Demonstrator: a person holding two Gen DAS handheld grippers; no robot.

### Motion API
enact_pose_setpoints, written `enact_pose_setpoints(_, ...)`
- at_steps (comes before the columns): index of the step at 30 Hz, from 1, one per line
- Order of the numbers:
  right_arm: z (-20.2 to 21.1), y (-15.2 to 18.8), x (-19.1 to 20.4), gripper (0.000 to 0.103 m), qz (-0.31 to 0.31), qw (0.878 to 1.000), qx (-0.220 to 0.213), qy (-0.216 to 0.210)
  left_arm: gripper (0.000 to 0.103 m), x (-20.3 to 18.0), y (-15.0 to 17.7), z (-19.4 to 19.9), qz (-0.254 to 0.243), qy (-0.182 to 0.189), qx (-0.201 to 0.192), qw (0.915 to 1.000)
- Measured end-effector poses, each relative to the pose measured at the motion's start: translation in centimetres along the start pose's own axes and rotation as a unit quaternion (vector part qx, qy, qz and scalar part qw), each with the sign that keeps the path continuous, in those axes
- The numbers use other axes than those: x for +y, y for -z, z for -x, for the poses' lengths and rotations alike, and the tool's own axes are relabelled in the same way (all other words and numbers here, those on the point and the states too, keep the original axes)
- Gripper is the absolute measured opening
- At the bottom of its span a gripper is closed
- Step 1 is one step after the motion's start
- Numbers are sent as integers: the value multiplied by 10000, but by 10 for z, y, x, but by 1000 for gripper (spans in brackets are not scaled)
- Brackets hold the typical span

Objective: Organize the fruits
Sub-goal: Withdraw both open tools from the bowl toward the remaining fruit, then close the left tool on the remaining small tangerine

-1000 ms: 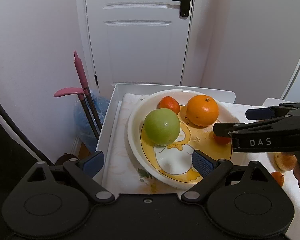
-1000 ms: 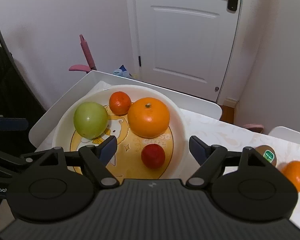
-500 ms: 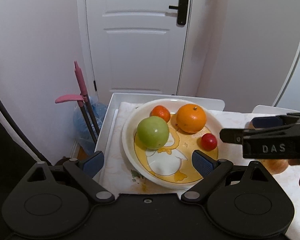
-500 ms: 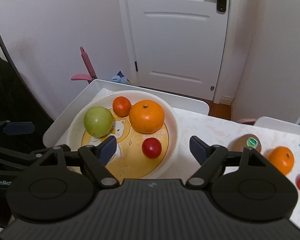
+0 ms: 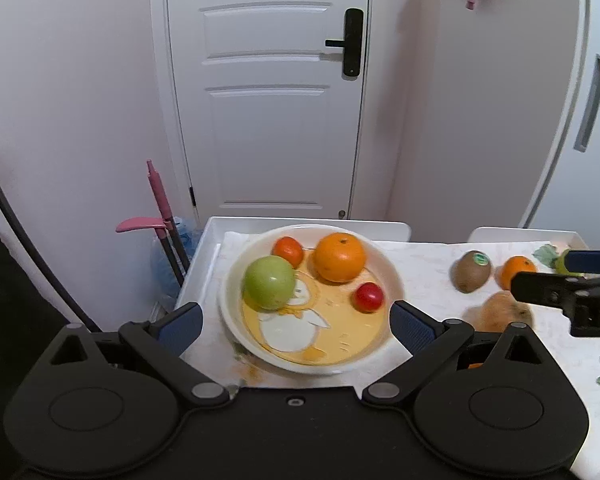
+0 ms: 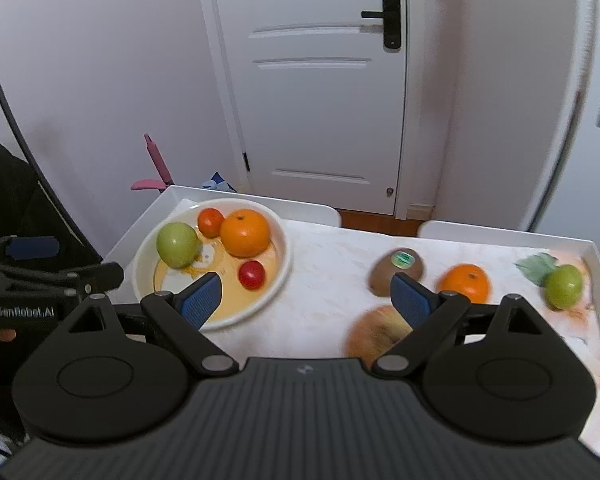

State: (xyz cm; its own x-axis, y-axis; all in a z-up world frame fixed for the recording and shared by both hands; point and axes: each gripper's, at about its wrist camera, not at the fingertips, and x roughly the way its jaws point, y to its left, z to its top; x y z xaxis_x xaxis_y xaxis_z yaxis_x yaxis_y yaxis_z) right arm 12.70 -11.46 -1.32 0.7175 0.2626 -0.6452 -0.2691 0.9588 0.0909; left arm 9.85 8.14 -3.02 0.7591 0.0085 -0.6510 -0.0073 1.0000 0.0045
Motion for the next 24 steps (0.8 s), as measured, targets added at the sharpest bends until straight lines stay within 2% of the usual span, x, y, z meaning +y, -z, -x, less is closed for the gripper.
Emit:
enact_pose_setpoints(5,23,13,-30,103,68,9999,-18,147,102,-29,9,12,8,80,-2,10000)
enact_pose_setpoints(13,40,28,-85,103,-28,9999,-9,142,101,-80,25,16,47,136,55,9999)
enact_pose_setpoints(24,23,47,-145,103,216,9996,200,57,101,-138,46,-2,168,-177,151,9996)
